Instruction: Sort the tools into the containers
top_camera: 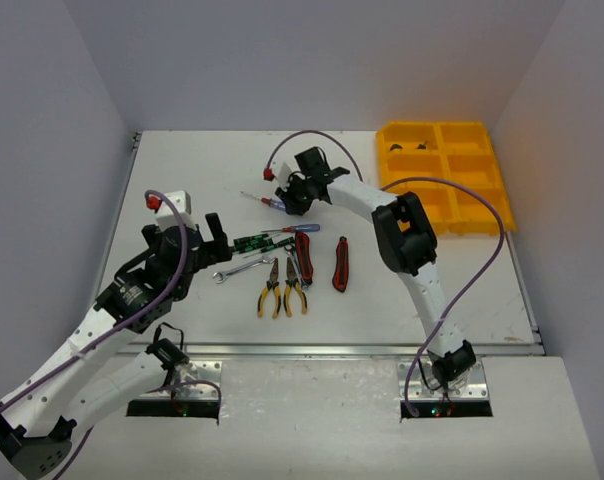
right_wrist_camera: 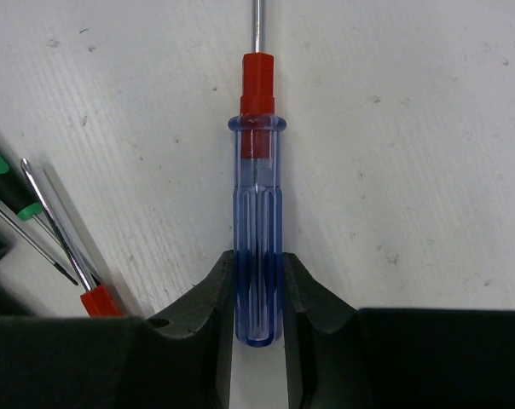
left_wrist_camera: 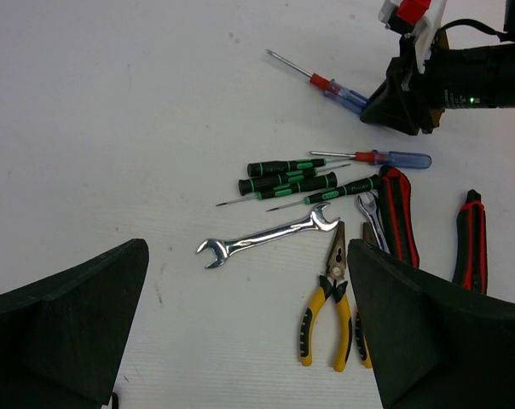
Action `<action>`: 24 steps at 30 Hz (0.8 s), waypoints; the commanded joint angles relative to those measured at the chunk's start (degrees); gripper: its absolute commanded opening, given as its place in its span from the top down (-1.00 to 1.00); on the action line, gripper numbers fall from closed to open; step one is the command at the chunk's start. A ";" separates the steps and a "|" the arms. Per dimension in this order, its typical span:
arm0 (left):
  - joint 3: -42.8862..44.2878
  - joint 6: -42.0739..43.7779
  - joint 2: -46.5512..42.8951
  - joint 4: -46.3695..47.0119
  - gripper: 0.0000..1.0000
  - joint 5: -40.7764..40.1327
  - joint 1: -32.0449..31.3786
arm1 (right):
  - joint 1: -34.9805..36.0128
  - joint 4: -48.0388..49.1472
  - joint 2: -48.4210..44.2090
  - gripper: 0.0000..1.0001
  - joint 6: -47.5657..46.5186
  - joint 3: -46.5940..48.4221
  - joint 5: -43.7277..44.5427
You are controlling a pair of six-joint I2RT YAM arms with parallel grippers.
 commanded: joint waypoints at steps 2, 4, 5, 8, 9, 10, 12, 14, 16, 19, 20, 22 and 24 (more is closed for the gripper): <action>0.20 0.82 -0.55 2.36 -1.00 0.36 0.67 | -3.73 2.25 -10.92 1.00 11.15 0.12 5.15; 0.20 0.91 -0.94 2.44 -1.00 0.44 0.64 | -6.36 2.79 -13.96 1.00 16.99 -1.04 3.85; 0.15 0.91 -1.22 2.50 -1.00 0.52 0.64 | -8.24 3.49 -15.34 1.00 18.45 -2.85 2.66; 0.11 0.99 -1.82 2.65 -1.00 0.88 0.64 | -12.83 5.58 -20.42 1.00 23.44 -6.82 1.45; 0.11 1.00 -1.89 2.71 -1.00 1.00 0.64 | -13.68 5.71 -21.69 1.00 25.21 -7.93 1.64; 0.11 1.04 -2.03 2.71 -1.00 1.00 0.64 | -15.22 5.71 -22.54 1.00 26.23 -9.04 1.91; 0.19 1.08 -2.34 2.71 -1.00 1.09 0.64 | -17.93 5.82 -24.21 1.00 27.71 -10.84 2.36; 0.10 1.09 -2.79 2.73 -1.00 1.19 0.64 | -21.19 6.33 -26.47 1.00 29.75 -12.53 5.15; 0.02 1.17 -3.03 2.88 -1.00 1.35 0.64 | -23.50 6.41 -27.51 1.00 31.57 -12.70 9.71; -0.07 1.25 -3.12 2.97 -1.00 1.84 0.64 | -29.69 5.79 -27.06 1.00 39.55 -11.18 18.73; -0.07 1.26 -3.05 2.97 -1.00 1.88 0.64 | -30.48 5.71 -26.74 1.00 42.32 -10.69 20.85; -0.03 1.35 -3.17 2.97 -1.00 2.10 0.64 | -34.65 4.07 -26.17 1.00 49.31 -9.80 25.82; -0.02 1.39 -3.37 3.06 -1.00 2.27 0.64 | -35.92 3.69 -26.27 1.00 56.05 -9.98 30.49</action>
